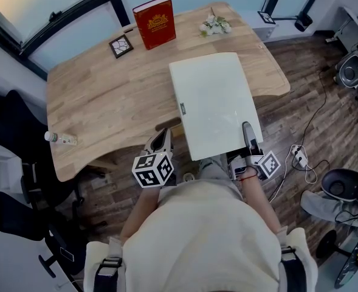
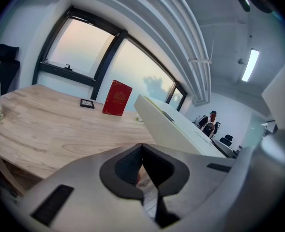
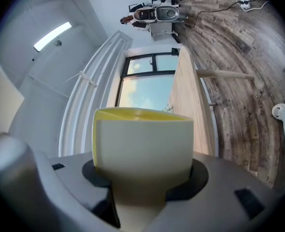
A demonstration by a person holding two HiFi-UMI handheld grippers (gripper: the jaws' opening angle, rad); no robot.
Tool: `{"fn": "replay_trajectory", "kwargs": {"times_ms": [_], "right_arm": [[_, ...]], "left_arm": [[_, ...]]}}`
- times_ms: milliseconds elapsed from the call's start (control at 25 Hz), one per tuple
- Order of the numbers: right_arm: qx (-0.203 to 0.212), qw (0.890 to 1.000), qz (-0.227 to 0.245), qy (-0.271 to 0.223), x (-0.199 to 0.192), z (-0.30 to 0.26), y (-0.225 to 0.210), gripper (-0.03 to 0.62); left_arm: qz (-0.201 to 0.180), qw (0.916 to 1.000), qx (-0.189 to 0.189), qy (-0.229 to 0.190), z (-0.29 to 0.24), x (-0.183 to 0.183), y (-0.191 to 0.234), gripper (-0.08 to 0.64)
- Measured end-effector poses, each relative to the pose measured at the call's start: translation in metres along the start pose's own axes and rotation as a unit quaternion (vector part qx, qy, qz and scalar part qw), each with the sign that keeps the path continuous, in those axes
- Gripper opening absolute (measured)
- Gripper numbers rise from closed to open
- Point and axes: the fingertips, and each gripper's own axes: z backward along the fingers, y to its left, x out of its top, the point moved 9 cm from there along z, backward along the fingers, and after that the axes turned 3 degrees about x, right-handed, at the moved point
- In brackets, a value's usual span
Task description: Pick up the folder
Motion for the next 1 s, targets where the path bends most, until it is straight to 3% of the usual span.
{"fn": "replay_trajectory", "kwargs": {"times_ms": [1000], "right_arm": [[-0.005,1.000,-0.018,-0.006,0.0025,-0.0011,-0.0059,0.279]], "left_arm": [[0.010,0.9999,0.003,-0.001,-0.0040,0.0008,0.0020,0.020]]}}
